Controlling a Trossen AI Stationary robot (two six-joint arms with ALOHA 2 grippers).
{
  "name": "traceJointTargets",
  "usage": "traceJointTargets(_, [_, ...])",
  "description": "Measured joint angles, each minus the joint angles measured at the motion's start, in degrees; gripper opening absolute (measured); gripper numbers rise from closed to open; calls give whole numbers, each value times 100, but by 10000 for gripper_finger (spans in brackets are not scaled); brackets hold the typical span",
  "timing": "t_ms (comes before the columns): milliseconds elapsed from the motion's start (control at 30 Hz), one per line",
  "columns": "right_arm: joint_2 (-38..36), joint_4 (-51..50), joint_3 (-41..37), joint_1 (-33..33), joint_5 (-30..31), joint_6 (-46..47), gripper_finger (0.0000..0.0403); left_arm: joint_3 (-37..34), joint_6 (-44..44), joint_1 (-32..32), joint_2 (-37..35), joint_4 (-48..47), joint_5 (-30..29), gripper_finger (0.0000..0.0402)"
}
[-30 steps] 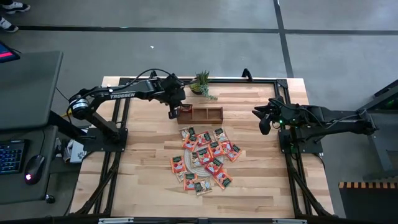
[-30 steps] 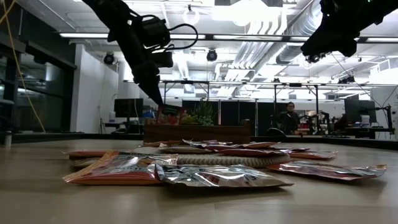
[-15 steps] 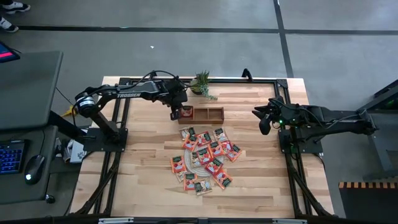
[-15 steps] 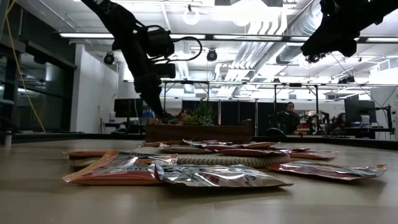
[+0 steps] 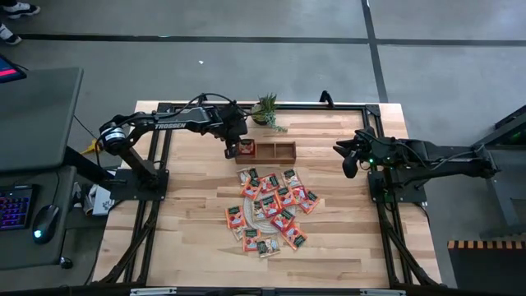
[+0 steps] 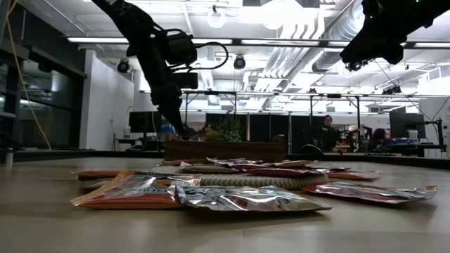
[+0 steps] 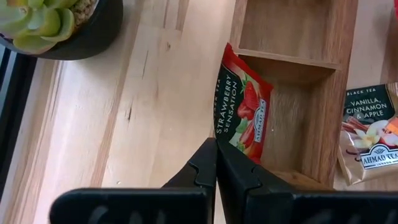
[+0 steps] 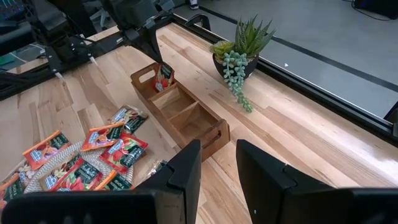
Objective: Pick & Place Tea
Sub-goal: Put the red tea bag into the left section of the wooden organizer
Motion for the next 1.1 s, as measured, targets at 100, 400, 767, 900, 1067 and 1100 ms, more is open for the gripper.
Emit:
traceJointTargets(100, [1, 0, -2, 0, 0, 16, 98, 2, 4, 0, -75, -47, -2, 34])
traceJointTargets(400, [4, 0, -1, 1, -220, 201, 98, 11, -34, 0, -92, -108, -115, 138])
traceJointTargets(767, [825, 212, -4, 0, -779, 881, 100, 4, -428, 2, -656, -50, -289, 172])
traceJointTargets(900, [1212, 486, -4, 0, -1017, 1265, 117, 7, -439, 4, -1141, -74, -409, 172])
traceJointTargets(1067, [1796, 729, -4, 0, -1593, 1959, 166, 11, -780, 2, -1782, -116, -334, 172])
traceJointTargets(1100, [1932, 758, -4, 0, -1690, 2122, 179, 7, -914, 2, -1922, -171, -242, 172])
